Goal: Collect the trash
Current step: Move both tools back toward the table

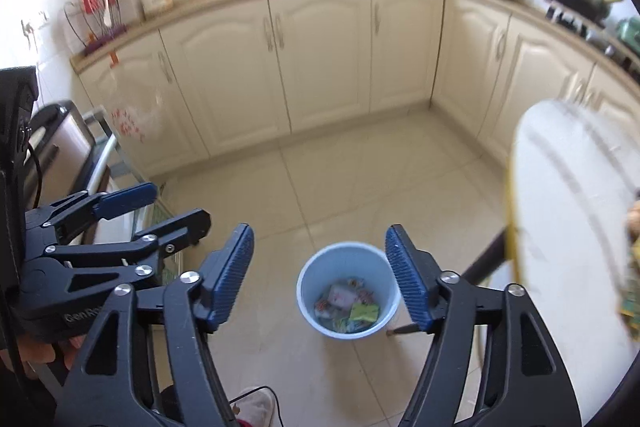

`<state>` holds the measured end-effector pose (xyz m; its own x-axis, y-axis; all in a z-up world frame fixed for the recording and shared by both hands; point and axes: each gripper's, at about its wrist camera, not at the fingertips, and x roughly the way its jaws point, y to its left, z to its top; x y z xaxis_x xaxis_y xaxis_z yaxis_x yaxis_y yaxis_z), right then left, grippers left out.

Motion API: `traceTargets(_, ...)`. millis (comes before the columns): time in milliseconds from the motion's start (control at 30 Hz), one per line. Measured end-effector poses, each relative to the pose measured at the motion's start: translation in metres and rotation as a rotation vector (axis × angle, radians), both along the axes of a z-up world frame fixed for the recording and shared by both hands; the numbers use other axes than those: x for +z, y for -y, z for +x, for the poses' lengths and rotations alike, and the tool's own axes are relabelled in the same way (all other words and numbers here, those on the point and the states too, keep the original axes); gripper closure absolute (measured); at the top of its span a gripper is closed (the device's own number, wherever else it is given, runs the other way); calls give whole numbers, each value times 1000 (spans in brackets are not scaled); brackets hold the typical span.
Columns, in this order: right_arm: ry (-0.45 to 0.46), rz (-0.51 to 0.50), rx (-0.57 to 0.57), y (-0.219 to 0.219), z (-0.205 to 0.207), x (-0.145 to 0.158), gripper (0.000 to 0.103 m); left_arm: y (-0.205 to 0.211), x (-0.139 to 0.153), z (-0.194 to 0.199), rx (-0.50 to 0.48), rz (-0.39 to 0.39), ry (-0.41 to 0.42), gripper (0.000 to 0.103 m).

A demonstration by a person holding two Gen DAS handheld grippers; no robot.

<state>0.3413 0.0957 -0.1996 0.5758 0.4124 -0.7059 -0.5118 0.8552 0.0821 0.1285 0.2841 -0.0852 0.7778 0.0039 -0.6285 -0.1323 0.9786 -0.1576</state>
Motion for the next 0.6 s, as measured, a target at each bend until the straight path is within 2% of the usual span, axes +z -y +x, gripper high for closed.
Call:
traceTargets(100, 105, 34, -30, 26, -39, 51, 19, 25, 40, -36, 2, 18, 103, 15)
traceTargets(167, 173, 50, -51, 44, -65, 81, 8, 45, 62, -60, -11, 40, 168, 11)
traceTargets(233, 227, 52, -79, 56, -92, 108, 0, 61, 81, -83, -29, 50, 227, 3)
traceTargets(467, 376, 85, -165, 110, -175, 186, 0, 129, 116, -160, -75, 91, 391, 1)
traceTargets(600, 447, 93, -234, 141, -215, 218, 0, 158, 118, -197, -92, 88, 458, 1)
